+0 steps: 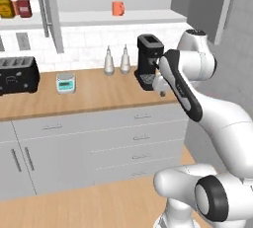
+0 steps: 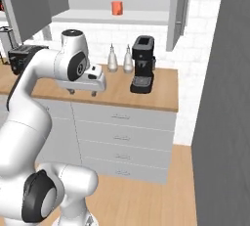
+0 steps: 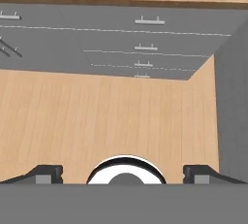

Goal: Gather all objects into one cabinet and sort the glasses and bowls to opposite sides.

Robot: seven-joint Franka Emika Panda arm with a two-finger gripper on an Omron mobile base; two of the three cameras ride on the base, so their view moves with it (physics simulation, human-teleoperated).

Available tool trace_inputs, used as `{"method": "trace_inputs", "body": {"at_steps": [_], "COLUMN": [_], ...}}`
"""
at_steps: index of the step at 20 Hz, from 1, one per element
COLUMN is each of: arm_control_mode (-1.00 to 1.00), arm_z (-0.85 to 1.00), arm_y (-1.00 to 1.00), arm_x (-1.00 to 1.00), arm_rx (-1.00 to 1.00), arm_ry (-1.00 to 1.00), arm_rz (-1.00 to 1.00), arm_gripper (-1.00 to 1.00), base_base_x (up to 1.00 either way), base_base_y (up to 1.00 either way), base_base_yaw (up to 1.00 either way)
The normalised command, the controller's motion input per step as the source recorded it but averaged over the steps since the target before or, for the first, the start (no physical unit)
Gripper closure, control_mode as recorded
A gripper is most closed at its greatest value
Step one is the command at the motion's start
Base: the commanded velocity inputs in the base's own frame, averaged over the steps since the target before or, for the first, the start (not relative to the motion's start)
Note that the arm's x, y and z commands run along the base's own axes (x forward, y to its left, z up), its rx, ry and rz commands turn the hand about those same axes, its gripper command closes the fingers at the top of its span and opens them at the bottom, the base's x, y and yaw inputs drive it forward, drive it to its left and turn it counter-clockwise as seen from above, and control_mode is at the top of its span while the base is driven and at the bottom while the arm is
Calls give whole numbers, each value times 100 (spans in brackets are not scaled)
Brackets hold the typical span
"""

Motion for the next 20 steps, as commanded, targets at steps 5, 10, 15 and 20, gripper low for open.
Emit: {"method": "trace_inputs", "body": {"at_steps": [5,10,15,20], "arm_control_mode": [100,100,100,100], "arm_z": [0,0,0,0], "arm_y": [0,0,0,0], "arm_x": [0,0,0,0], "arm_rx": [0,0,0,0], "arm_ry": [0,0,0,0], "arm_rz": [0,0,0,0], "arm_gripper": [-100,-100,-100,-100], "base_base_x": [48,100,100,100], "base_base_y": [-1,0,6,7], "base_base_yaw": [0,0,0,0]}}
